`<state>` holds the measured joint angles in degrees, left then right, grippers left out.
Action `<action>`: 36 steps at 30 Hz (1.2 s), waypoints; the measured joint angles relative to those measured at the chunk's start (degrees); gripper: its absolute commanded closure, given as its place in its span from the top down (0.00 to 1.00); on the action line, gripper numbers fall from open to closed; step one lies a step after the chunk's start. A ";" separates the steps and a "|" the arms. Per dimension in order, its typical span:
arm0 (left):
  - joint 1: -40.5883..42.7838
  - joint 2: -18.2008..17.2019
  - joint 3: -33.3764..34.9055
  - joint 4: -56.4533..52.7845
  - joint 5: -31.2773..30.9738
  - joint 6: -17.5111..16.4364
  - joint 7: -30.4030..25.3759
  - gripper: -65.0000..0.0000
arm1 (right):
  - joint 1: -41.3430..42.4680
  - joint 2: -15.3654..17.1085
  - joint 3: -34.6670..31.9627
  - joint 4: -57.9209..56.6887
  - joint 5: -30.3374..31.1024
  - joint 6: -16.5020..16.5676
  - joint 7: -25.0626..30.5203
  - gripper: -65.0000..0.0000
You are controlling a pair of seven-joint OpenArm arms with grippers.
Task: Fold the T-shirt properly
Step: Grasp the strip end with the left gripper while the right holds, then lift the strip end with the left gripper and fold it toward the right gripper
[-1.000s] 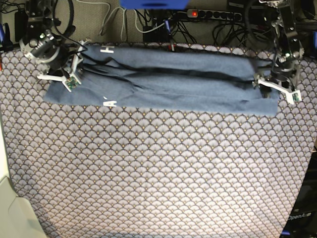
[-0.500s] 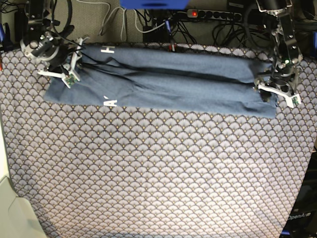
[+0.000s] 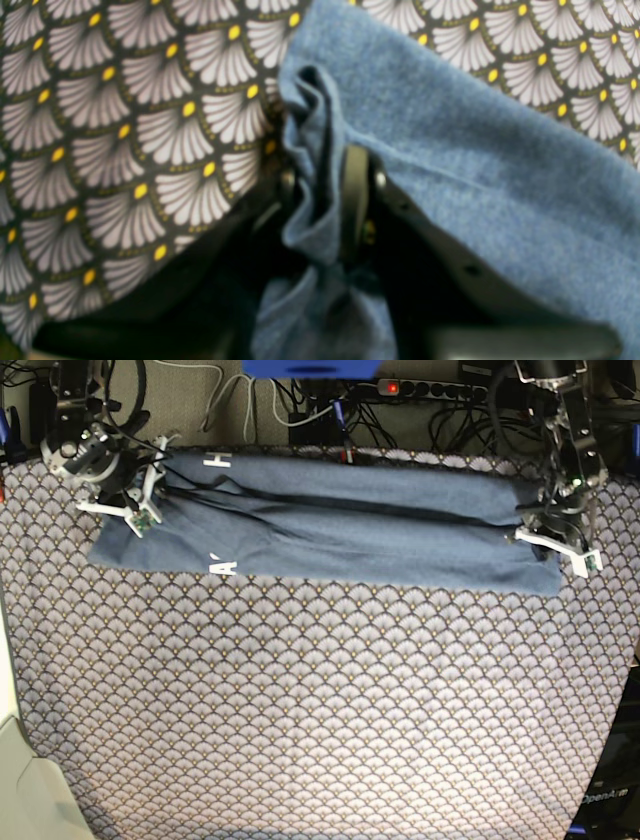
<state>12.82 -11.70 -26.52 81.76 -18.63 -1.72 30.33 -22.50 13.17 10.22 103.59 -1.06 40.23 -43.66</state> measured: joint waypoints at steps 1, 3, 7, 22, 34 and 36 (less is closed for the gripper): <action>0.55 0.02 0.00 0.87 0.04 0.09 0.31 0.14 | 0.00 0.00 0.00 0.00 0.00 0.00 -0.04 0.33; 1.70 0.46 0.44 3.10 0.87 0.90 1.51 0.09 | -0.02 0.00 0.02 0.02 0.00 0.00 -0.04 0.33; 3.74 1.14 4.11 8.90 1.99 1.90 3.10 0.01 | 0.00 0.00 0.07 0.02 -0.15 0.00 -0.07 0.33; 6.29 1.55 34.03 25.24 2.10 1.99 3.78 0.01 | 0.09 0.00 0.11 0.02 -0.15 0.00 -0.09 0.33; -0.22 1.99 52.00 19.80 1.84 14.49 3.98 0.01 | 0.09 0.02 0.11 0.07 -0.15 0.02 -0.09 0.33; -0.96 2.05 54.07 19.80 1.81 15.12 3.93 0.01 | 0.09 0.00 0.11 0.07 -0.15 0.00 -0.09 0.33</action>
<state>11.86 -9.65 27.55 101.56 -16.82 13.41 34.26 -22.41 13.17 10.33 103.66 -1.21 40.23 -43.75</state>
